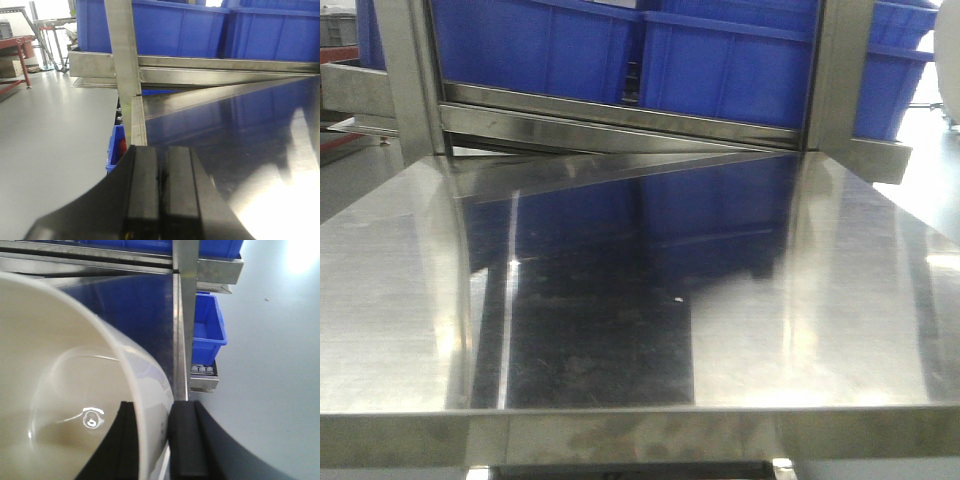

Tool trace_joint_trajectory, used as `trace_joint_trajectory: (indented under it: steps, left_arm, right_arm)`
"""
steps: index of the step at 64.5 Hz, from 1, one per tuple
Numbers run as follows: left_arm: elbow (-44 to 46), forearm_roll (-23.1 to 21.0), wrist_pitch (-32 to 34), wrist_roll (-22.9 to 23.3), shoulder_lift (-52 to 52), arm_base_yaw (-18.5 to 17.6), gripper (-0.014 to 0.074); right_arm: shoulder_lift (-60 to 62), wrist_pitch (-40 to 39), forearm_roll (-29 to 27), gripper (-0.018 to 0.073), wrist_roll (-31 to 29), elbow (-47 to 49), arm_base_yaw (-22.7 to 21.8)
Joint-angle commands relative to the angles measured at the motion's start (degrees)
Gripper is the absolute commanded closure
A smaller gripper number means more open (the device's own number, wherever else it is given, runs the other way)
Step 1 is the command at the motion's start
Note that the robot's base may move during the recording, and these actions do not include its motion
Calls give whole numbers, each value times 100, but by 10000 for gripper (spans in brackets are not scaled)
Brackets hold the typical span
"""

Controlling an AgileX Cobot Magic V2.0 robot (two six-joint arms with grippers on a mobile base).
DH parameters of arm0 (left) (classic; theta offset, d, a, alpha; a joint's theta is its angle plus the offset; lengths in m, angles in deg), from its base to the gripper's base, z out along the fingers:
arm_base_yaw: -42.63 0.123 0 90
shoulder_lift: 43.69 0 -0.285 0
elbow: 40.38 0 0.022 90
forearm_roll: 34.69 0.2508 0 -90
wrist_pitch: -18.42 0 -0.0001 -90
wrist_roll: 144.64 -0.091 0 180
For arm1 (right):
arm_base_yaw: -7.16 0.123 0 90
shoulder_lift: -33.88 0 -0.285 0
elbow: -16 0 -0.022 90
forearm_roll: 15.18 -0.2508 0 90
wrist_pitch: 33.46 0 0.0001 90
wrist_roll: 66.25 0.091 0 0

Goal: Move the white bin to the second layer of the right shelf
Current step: 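Back the base away from the table holding the bin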

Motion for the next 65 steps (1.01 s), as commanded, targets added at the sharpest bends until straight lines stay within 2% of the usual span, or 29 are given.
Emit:
trace_joint_trajectory:
  steps: [1, 65]
  left_arm:
    - [-211, -13, 488, -10, 80, -6, 512]
    - [-211, -13, 488, -10, 80, -6, 512]
  right_arm:
    - [-11, -584, 92, 489, 8, 166, -35]
    - [-147, -586, 92, 489, 8, 166, -35]
